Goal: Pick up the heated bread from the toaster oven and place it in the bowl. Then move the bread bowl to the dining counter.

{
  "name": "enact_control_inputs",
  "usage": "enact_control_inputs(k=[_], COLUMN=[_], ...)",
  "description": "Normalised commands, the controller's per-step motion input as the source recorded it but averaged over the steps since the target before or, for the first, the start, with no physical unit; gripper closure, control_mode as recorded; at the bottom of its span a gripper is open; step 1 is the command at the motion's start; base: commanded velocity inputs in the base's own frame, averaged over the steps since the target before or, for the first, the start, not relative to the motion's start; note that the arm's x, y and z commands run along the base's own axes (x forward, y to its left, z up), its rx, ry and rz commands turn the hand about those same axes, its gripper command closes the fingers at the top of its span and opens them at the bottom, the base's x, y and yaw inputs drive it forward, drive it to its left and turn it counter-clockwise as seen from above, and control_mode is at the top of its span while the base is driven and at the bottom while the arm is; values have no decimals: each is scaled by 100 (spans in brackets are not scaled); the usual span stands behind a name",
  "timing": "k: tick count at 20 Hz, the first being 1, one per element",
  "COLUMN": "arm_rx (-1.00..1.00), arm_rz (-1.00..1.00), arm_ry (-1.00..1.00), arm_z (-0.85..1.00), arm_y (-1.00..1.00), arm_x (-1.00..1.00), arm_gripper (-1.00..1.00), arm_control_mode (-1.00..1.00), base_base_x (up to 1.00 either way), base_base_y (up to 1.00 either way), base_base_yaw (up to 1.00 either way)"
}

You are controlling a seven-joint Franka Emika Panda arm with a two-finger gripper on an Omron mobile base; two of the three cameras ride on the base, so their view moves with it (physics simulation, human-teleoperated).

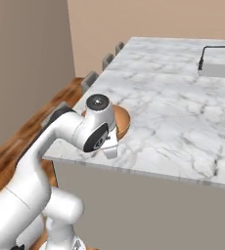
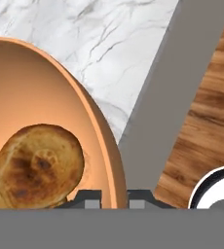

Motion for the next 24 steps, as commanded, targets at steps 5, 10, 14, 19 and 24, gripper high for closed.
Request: enact_control_inputs(k=[5, 10, 14, 19, 24], arm_rx=[13, 2, 0, 0, -2], arm_rz=[0, -4, -4, -6, -6], arm_ry=[13, 10, 2, 0, 2], arm_z=[-13, -43, -62, -71, -30], arm_y=[0, 13, 33, 32, 18], arm_x=[100, 100, 100, 100, 70], arm_gripper=[100, 100, 100, 100, 100], arm_control_mode=[-100, -100, -100, -100, -100], base_base_x=[0, 0, 0, 0, 0], base_base_y=[0, 0, 0, 0, 0], base_base_yaw=[0, 0, 0, 0, 0])
